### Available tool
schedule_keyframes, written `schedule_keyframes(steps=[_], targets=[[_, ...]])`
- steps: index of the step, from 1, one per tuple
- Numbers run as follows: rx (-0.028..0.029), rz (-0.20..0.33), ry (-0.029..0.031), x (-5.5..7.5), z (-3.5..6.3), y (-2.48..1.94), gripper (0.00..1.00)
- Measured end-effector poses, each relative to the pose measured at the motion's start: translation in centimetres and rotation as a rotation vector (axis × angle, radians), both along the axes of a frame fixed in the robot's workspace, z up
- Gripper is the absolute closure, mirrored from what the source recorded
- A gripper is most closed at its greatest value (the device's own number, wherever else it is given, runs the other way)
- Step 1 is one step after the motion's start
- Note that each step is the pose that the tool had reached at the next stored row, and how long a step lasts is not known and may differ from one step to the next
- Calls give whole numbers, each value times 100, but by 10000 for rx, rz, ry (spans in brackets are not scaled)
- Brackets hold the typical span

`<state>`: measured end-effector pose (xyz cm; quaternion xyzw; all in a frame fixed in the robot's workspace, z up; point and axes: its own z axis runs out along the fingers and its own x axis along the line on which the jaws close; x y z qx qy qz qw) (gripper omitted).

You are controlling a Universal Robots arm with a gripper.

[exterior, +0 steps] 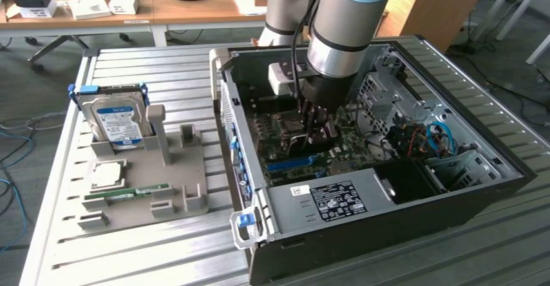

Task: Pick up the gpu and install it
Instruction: 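Insert the gpu into the slot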

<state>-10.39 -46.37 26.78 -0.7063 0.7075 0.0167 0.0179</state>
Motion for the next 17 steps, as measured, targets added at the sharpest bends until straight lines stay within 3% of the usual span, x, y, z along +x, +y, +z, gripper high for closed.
schedule_keyframes(steps=[17], targets=[[-1,1,1,-1,-44,0,74]])
